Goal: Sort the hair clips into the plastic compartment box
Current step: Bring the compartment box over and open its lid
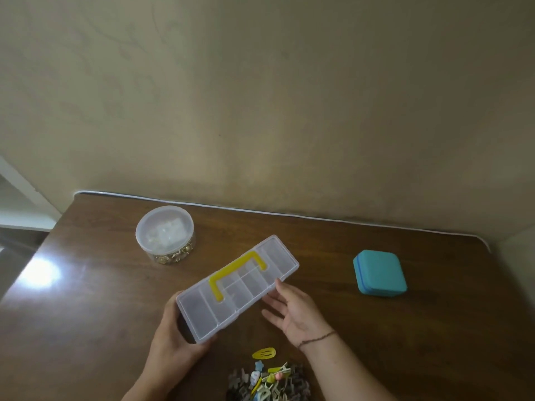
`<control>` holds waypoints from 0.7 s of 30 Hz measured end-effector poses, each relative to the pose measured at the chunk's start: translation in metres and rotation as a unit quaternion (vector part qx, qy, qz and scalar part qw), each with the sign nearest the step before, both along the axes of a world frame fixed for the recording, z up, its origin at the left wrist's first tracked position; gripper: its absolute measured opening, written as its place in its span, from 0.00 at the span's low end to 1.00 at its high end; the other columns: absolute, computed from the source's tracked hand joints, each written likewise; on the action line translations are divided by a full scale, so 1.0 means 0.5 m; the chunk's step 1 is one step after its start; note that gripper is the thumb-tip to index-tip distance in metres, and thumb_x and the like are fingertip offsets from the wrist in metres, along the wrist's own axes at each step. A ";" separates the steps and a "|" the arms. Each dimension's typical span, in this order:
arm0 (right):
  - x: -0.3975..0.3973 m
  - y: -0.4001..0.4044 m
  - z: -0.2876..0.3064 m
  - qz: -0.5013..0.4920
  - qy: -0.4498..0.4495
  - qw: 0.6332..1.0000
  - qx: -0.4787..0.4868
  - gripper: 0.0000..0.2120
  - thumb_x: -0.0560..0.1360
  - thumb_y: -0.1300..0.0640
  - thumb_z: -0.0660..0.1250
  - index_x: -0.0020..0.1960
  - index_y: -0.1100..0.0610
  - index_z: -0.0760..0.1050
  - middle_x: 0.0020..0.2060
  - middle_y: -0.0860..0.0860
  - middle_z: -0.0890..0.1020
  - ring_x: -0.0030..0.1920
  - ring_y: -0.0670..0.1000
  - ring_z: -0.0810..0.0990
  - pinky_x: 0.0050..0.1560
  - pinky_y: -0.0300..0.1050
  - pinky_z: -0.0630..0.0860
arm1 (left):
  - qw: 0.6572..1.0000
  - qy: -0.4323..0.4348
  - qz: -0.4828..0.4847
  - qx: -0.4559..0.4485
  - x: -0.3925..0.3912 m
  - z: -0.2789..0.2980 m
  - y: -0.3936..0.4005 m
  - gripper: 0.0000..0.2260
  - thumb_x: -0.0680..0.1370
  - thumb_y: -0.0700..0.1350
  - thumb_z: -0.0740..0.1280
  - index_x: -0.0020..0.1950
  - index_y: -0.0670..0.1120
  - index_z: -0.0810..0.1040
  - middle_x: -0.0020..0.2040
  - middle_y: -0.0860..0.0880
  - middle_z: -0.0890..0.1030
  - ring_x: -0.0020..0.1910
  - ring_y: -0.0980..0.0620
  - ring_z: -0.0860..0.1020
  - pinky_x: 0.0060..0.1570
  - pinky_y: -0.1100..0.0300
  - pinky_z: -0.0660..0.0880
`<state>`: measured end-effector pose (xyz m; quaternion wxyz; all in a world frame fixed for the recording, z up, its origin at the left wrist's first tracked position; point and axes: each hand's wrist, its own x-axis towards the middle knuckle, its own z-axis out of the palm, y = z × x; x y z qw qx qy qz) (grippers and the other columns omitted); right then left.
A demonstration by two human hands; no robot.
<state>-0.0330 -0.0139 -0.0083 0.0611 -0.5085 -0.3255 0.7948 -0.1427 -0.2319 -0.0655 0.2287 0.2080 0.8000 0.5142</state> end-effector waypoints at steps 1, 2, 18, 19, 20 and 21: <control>0.003 -0.004 0.002 0.003 -0.006 1.000 0.000 0.15 0.76 0.56 0.69 0.59 0.61 0.75 0.50 0.58 0.80 0.54 0.57 0.81 0.50 0.56 0.78 | 1.000 -0.002 -0.009 0.002 -0.003 0.000 -0.001 0.42 0.59 0.46 0.82 0.66 0.66 0.66 0.60 0.66 0.77 0.59 0.65 0.76 0.53 0.68 0.75; 0.008 -0.008 0.004 0.014 -0.012 1.000 0.002 0.14 0.76 0.55 0.69 0.58 0.61 0.76 0.49 0.58 0.81 0.53 0.57 0.81 0.49 0.55 0.78 | 1.000 -0.004 -0.020 0.004 -0.005 0.002 -0.002 0.41 0.59 0.46 0.82 0.65 0.66 0.66 0.60 0.66 0.76 0.59 0.65 0.76 0.54 0.64 0.76; 0.086 -0.034 0.059 0.074 -0.159 0.980 0.093 0.17 0.71 0.46 0.73 0.51 0.58 0.79 0.40 0.54 0.83 0.33 0.50 0.83 0.28 0.39 0.71 | 0.996 0.042 -0.073 0.006 -0.001 0.025 0.001 0.41 0.58 0.49 0.84 0.59 0.75 0.66 0.56 0.71 0.77 0.53 0.70 0.77 0.45 0.77 0.73; 0.086 -0.036 0.063 0.073 -0.163 0.980 0.091 0.17 0.71 0.46 0.73 0.51 0.58 0.79 0.41 0.54 0.82 0.33 0.49 0.83 0.28 0.39 0.71 | 0.996 0.042 -0.075 0.008 -0.001 0.026 0.001 0.41 0.58 0.48 0.84 0.59 0.75 0.66 0.56 0.71 0.77 0.53 0.70 0.77 0.46 0.77 0.73; 0.085 -0.039 0.066 0.068 -0.166 0.980 0.087 0.17 0.71 0.46 0.73 0.51 0.58 0.79 0.42 0.55 0.82 0.33 0.50 0.82 0.29 0.39 0.72 | 0.996 0.044 -0.077 0.009 -0.001 0.027 0.001 0.41 0.58 0.48 0.84 0.59 0.75 0.66 0.56 0.70 0.77 0.53 0.69 0.77 0.46 0.77 0.73; 0.083 -0.043 0.068 0.057 -0.163 0.982 0.079 0.16 0.71 0.47 0.72 0.51 0.58 0.79 0.44 0.55 0.82 0.34 0.50 0.82 0.29 0.40 0.73 | 0.996 0.046 -0.077 0.011 0.000 0.027 0.000 0.41 0.58 0.49 0.84 0.59 0.75 0.66 0.56 0.70 0.77 0.54 0.69 0.77 0.46 0.77 0.73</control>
